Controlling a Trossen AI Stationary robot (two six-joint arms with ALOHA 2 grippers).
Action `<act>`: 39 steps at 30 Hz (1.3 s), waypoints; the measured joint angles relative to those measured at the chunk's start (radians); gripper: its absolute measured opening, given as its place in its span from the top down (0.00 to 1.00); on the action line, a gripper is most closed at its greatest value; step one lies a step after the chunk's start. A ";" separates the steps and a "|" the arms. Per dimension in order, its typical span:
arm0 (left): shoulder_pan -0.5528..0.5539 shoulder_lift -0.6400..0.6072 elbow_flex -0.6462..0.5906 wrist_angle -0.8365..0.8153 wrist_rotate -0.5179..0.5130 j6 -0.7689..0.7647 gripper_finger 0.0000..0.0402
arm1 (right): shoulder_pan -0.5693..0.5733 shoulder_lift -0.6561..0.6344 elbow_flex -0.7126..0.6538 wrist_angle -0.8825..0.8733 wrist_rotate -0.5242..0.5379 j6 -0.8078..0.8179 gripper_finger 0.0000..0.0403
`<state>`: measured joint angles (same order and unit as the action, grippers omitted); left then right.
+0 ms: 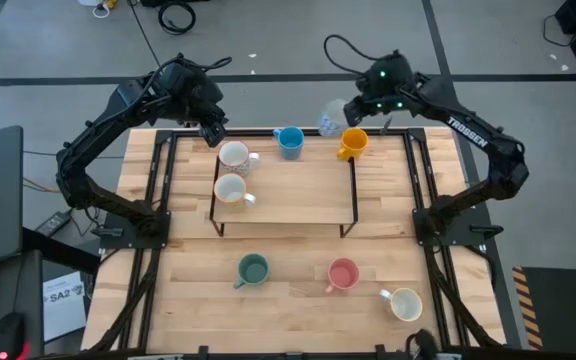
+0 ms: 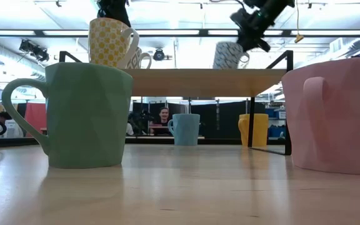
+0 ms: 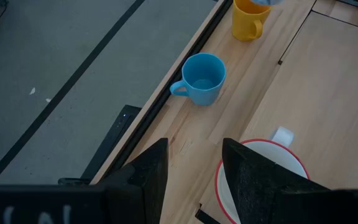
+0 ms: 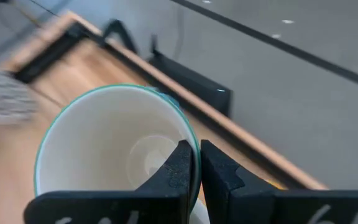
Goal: Place coffee mugs
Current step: Put the blue patterned mug on the shelf
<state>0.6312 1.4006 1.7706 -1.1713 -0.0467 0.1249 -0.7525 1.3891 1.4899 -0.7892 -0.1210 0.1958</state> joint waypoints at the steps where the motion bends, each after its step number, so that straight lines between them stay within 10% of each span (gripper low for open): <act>1: 0.000 0.000 0.000 0.000 0.000 0.000 0.61 | 0.026 0.000 0.000 0.010 -0.003 0.026 0.94; 20: 0.000 0.000 0.000 0.000 0.000 0.000 0.61 | 0.391 0.104 0.001 0.104 0.079 0.257 0.93; 39: 0.000 0.000 0.000 -0.002 0.000 0.000 0.61 | 0.432 0.227 0.001 0.221 0.080 0.255 0.91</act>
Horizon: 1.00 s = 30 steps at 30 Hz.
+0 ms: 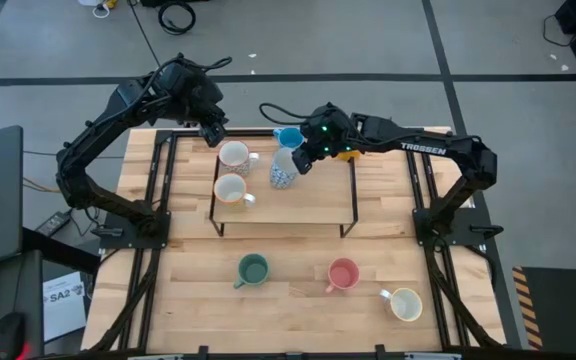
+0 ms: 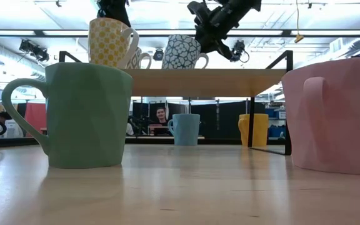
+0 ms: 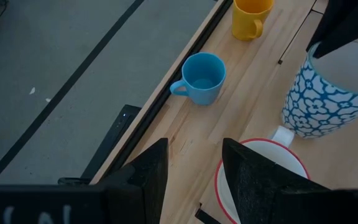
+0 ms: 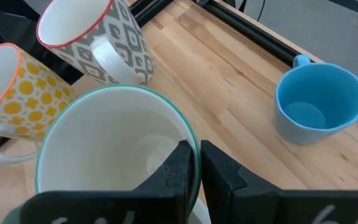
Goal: Place coffee mugs
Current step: Put the blue patterned mug on the shelf
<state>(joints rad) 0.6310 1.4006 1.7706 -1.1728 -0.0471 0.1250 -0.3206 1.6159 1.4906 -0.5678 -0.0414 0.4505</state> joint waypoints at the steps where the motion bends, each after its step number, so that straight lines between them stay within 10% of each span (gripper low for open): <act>1: 0.000 0.000 0.000 0.000 0.000 0.000 0.61 | 0.000 0.002 0.000 0.001 -0.001 0.000 0.91; 30: 0.000 0.000 0.000 0.000 0.000 0.000 0.61 | -0.003 0.002 0.001 0.022 -0.077 0.001 0.80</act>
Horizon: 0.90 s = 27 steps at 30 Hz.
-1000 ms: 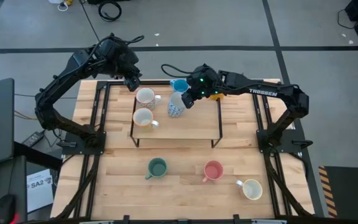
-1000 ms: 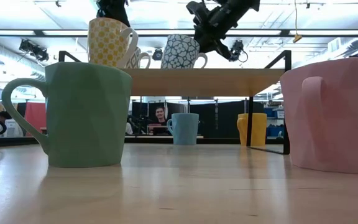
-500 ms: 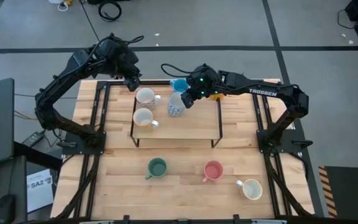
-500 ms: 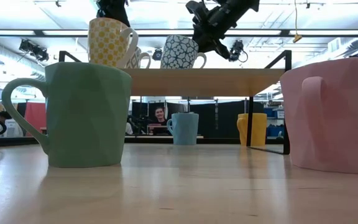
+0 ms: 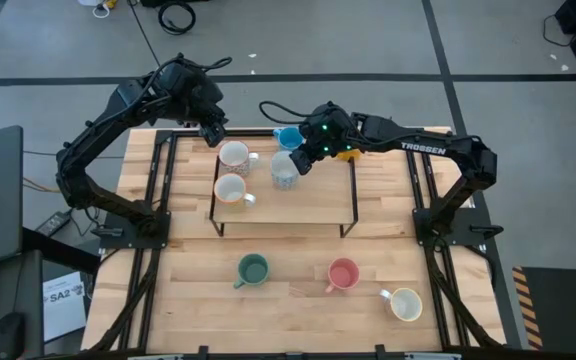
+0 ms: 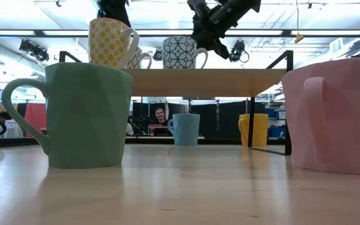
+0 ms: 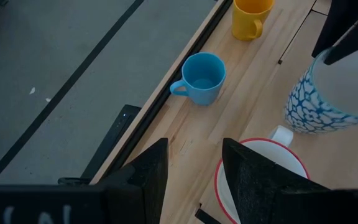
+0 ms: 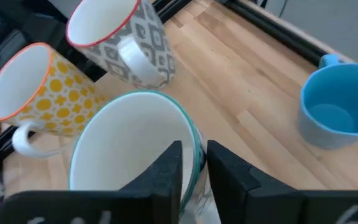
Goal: Place coffee mugs
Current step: Put the blue patterned mug on the shelf
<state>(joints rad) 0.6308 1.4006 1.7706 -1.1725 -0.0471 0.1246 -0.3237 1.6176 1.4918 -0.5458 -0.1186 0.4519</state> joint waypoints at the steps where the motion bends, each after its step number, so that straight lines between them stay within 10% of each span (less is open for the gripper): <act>1: 0.000 0.000 0.000 0.000 0.000 0.000 0.61 | 0.000 0.000 0.000 0.000 -0.012 0.000 0.78; 27: 0.000 0.000 0.000 0.000 0.000 -0.003 0.61 | -0.096 -0.139 0.000 -0.015 -0.051 -0.353 0.65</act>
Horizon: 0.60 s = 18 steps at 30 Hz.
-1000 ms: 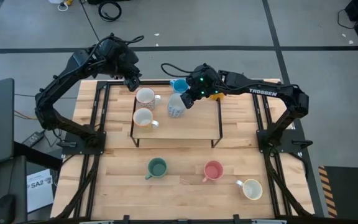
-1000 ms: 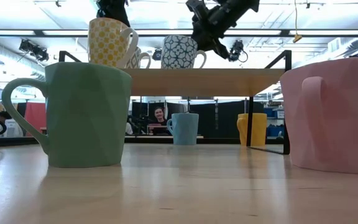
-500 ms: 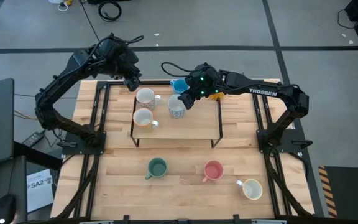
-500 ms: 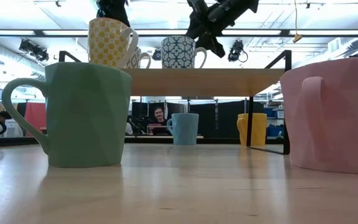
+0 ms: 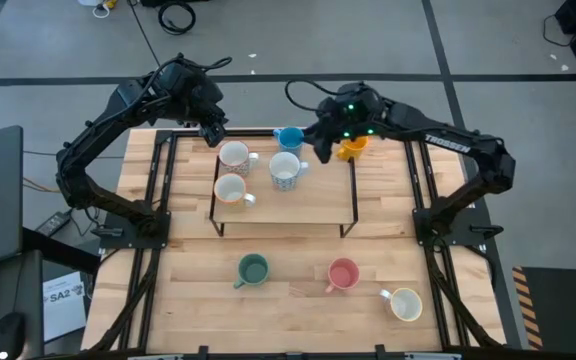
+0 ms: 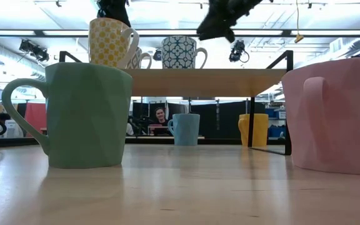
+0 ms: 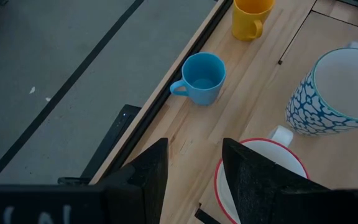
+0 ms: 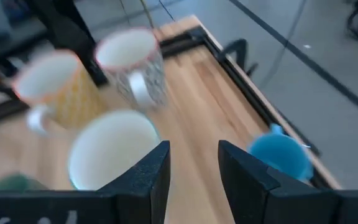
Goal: Place coffee mugs
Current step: Put the blue patterned mug on the shelf
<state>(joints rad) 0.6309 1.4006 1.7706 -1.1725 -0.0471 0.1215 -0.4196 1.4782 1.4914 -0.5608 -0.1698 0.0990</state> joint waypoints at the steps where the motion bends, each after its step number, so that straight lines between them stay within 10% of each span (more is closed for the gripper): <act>1: 0.000 0.000 0.000 0.000 0.000 0.000 0.61 | -0.004 -0.009 0.000 -0.029 0.018 -0.025 0.65; 18: 0.000 0.000 0.000 0.000 0.000 0.001 0.61 | 0.067 0.055 -0.002 -0.249 0.101 -0.129 0.65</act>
<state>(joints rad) 0.6308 1.4006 1.7706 -1.1725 -0.0467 0.1223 -0.3530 1.5337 1.4895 -0.8099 -0.0685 -0.0302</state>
